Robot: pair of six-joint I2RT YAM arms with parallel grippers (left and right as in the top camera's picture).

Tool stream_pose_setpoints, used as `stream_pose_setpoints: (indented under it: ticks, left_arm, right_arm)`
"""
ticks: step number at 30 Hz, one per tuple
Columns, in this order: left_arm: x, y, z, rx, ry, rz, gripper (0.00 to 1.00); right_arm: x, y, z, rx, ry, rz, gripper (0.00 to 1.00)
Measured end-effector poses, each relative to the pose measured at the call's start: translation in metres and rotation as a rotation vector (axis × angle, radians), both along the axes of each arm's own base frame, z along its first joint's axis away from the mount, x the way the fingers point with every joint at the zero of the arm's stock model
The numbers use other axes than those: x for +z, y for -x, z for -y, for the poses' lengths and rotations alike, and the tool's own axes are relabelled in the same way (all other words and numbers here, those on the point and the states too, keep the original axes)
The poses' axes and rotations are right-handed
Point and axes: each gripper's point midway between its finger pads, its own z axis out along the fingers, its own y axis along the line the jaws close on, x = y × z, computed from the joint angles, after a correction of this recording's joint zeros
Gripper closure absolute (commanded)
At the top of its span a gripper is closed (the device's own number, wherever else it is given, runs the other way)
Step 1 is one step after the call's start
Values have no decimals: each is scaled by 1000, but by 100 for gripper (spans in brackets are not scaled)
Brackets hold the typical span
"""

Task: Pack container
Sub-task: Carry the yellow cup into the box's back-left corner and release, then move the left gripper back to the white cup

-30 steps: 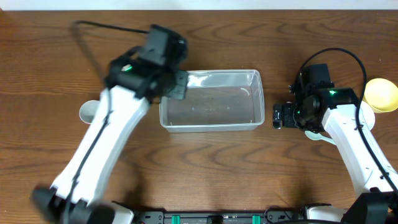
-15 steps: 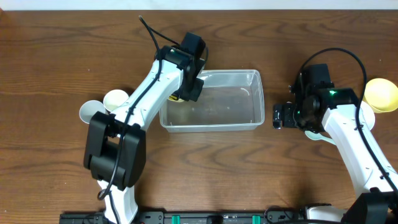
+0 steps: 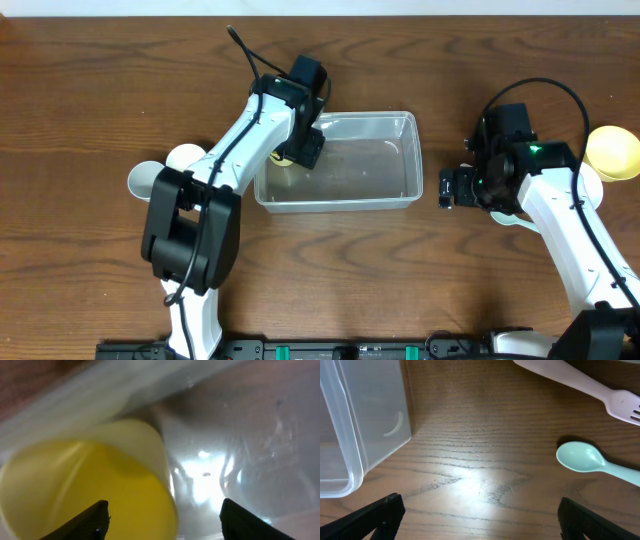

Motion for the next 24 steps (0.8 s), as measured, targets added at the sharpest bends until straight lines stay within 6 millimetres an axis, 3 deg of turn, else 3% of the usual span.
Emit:
stream_pose_setpoints:
  ticks: [2, 4, 8, 11, 14, 16, 18, 24]
  left_arm:
    - [12, 5, -1, -3, -2, -5, 25]
    - [38, 4, 0, -7, 9, 38, 24]
    - [125, -1, -11, 21, 47, 254, 19]
    - [184, 9, -43, 113, 76, 381, 18]
    - [210, 15, -86, 249, 71, 437, 15]
    - [210, 15, -113, 337, 60, 431, 14]
    - [195, 11, -134, 412, 52, 391, 14]
    - [109, 14, -158, 508, 20, 144, 14]
  right_arm:
    - [0, 0, 0, 0, 0, 0, 1]
    - [0, 0, 0, 0, 0, 0, 1]
    - [0, 0, 0, 0, 1, -1, 1]
    - [0, 0, 0, 0, 0, 0, 1]
    - [0, 0, 0, 0, 0, 1, 1]
    - [0, 0, 0, 1, 0, 2, 1]
    - [0, -1, 0, 1, 0, 3, 1]
    - [0, 0, 0, 0, 0, 2, 1]
